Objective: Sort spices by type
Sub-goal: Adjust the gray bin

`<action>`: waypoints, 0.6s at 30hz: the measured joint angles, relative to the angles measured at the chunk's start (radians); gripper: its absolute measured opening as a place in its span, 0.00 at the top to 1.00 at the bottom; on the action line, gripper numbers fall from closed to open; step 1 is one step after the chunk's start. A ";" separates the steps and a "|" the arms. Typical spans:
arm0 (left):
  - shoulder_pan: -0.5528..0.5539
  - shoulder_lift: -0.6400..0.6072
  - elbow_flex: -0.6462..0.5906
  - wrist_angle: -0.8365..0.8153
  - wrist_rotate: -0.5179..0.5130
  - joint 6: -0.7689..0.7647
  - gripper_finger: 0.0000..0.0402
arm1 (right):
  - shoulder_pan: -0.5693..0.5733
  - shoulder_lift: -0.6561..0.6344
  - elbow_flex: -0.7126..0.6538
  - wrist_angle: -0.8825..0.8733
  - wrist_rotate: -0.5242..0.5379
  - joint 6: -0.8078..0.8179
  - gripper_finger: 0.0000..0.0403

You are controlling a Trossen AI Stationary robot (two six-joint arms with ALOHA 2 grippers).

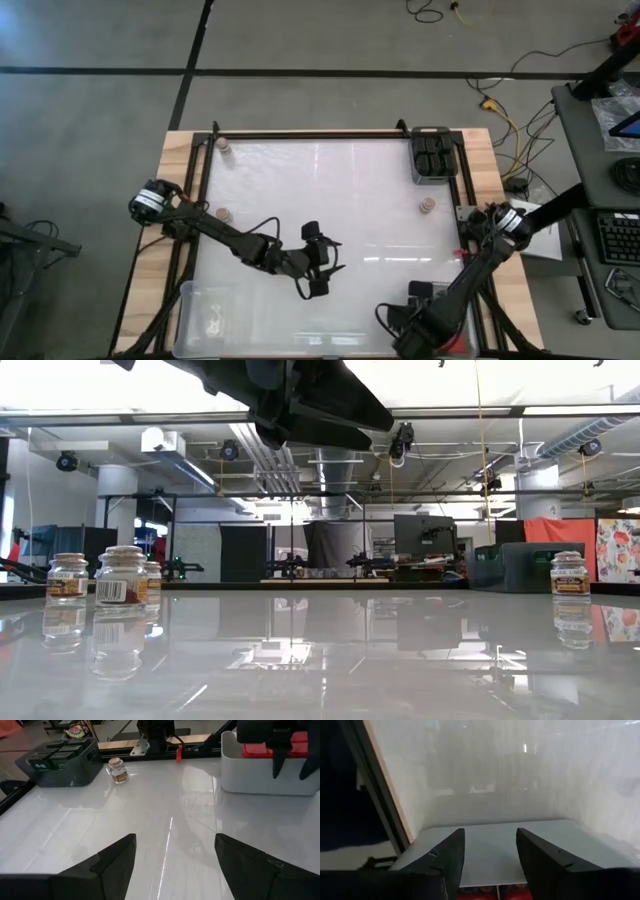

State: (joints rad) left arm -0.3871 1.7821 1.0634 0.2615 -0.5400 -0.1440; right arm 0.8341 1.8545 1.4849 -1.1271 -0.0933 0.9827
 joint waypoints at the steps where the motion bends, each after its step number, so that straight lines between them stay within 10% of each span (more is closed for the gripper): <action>1: 0.000 0.000 -0.001 0.000 0.000 0.000 0.36 | 0.004 0.000 0.000 -0.012 0.000 0.002 0.58; 18: -0.007 -0.035 -0.002 -0.094 -0.001 0.057 0.36 | 0.020 -0.001 0.038 -0.040 0.007 -0.045 0.58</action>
State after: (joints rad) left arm -0.3944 1.7469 1.0614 0.1673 -0.5411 -0.0869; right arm 0.8538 1.8539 1.5234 -1.1676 -0.0867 0.9379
